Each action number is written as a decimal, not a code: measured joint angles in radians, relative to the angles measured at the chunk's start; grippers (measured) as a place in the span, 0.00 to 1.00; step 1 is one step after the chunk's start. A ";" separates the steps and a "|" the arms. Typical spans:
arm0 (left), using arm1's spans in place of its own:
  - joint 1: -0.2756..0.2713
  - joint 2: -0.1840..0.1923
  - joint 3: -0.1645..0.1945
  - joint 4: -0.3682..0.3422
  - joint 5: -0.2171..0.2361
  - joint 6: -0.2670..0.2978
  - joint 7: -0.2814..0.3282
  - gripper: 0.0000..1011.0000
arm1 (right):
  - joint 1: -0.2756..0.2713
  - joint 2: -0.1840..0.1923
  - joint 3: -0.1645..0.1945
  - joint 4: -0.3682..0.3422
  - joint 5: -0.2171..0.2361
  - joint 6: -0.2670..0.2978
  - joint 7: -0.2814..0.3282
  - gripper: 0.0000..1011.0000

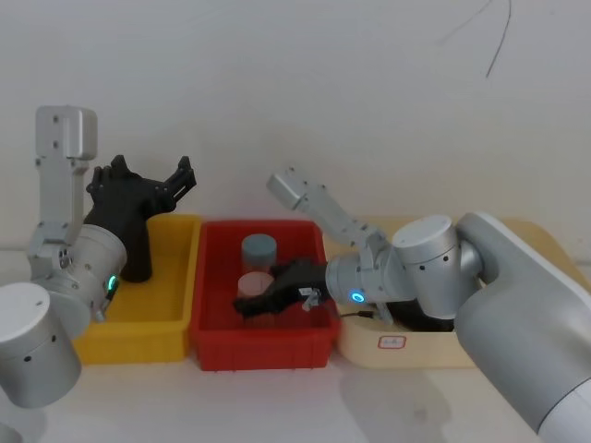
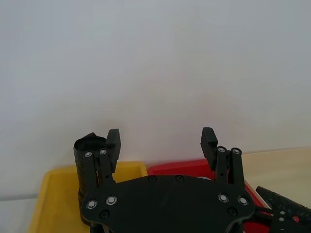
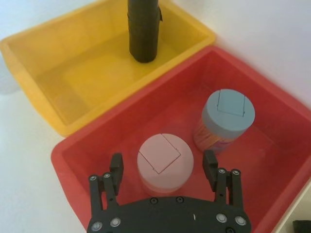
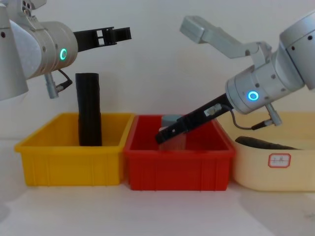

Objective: Pick up the garbage bag with the one hand and transfer it to the other hand.

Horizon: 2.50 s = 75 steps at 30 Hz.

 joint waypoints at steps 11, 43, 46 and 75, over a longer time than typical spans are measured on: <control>0.000 0.000 0.000 0.000 0.000 0.000 0.000 0.99 | 0.016 -0.016 -0.008 0.066 -0.012 -0.017 0.010 0.99; 0.000 0.000 0.000 0.000 0.000 0.000 0.000 0.99 | -0.029 0.013 0.055 -0.014 0.016 0.001 -0.007 0.64; 0.000 0.000 0.000 0.000 0.000 0.000 0.000 0.99 | -0.054 0.030 0.085 -0.073 0.035 0.011 -0.022 0.64; 0.000 0.000 0.000 0.000 0.000 0.000 0.000 0.99 | -0.308 0.162 0.442 -0.437 0.201 0.048 -0.232 0.64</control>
